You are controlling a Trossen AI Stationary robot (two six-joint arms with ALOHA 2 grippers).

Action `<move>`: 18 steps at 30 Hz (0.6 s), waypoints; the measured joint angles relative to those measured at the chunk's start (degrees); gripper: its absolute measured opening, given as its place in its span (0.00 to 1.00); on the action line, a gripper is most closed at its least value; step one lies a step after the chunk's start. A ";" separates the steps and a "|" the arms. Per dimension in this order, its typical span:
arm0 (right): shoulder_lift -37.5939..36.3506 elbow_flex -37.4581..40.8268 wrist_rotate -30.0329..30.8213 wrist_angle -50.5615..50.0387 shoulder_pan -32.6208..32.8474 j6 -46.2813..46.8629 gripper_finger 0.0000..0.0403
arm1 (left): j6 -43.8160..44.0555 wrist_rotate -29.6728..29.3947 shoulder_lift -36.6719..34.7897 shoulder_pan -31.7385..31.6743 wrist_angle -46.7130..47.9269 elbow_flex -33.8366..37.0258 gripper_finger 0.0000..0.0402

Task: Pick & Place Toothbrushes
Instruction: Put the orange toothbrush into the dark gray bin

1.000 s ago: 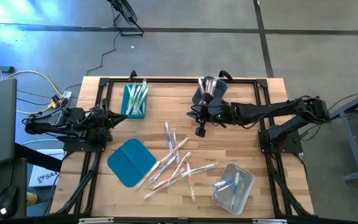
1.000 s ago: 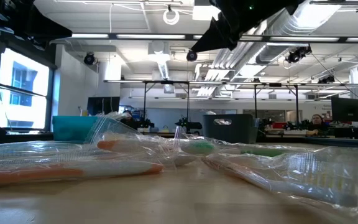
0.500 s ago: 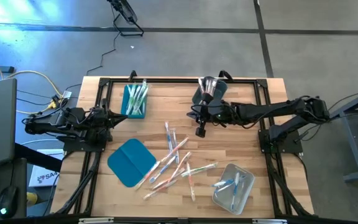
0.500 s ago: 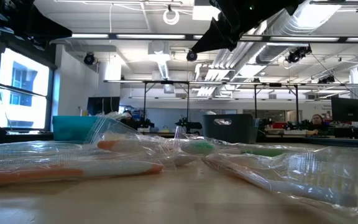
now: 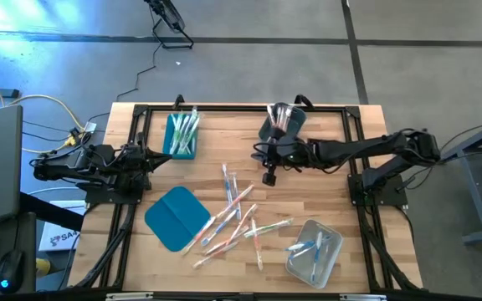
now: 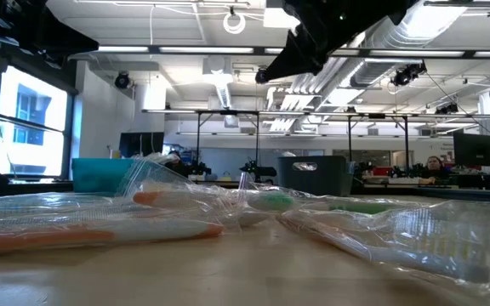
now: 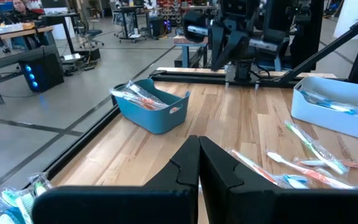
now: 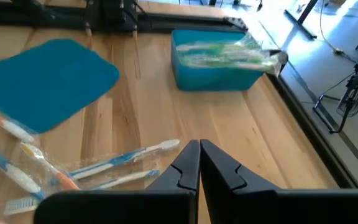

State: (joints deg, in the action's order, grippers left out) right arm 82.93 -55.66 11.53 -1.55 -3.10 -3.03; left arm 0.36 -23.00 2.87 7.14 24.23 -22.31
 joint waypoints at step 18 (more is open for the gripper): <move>2.54 0.01 -0.14 -1.27 -0.01 0.24 0.01 | 0.13 -0.01 -0.02 0.00 0.05 0.02 0.00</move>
State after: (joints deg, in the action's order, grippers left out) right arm 85.47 -55.65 11.39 -2.81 -3.11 -2.79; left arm 0.49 -23.00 2.85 7.14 24.28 -22.29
